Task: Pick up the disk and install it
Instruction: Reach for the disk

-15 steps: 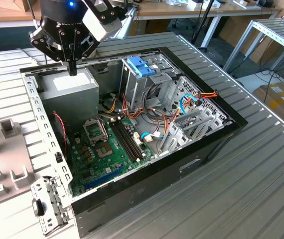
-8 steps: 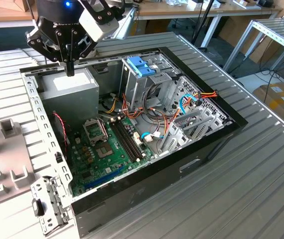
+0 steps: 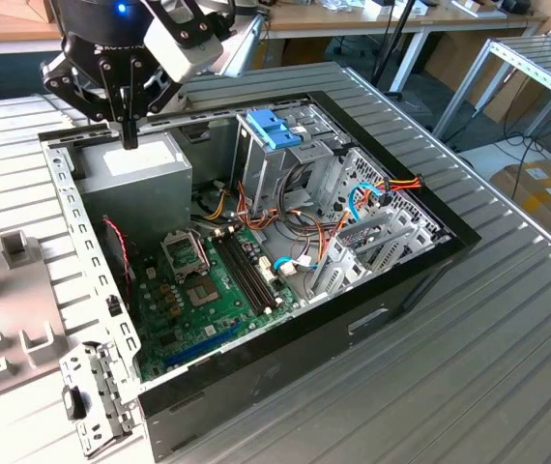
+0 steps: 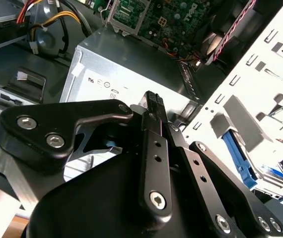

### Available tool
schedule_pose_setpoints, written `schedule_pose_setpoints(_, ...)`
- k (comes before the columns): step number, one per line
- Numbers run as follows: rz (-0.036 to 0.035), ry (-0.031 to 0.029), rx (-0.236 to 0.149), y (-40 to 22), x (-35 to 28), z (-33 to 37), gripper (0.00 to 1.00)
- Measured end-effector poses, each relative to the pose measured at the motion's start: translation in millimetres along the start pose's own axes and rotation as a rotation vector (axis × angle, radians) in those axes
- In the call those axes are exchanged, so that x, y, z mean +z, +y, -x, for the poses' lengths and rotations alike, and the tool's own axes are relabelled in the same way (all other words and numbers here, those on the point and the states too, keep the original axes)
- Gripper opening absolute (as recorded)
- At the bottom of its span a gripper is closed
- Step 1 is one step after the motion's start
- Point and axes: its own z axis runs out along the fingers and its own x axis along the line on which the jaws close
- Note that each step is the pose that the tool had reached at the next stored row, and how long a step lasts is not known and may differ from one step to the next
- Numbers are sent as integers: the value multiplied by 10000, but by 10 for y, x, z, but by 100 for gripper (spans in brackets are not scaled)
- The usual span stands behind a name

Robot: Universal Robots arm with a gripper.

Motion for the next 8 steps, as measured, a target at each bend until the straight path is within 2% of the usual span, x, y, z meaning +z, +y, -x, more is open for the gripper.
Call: schedule_pose_setpoints(8, -1, 0, 0, -4, -2, -51, 11)
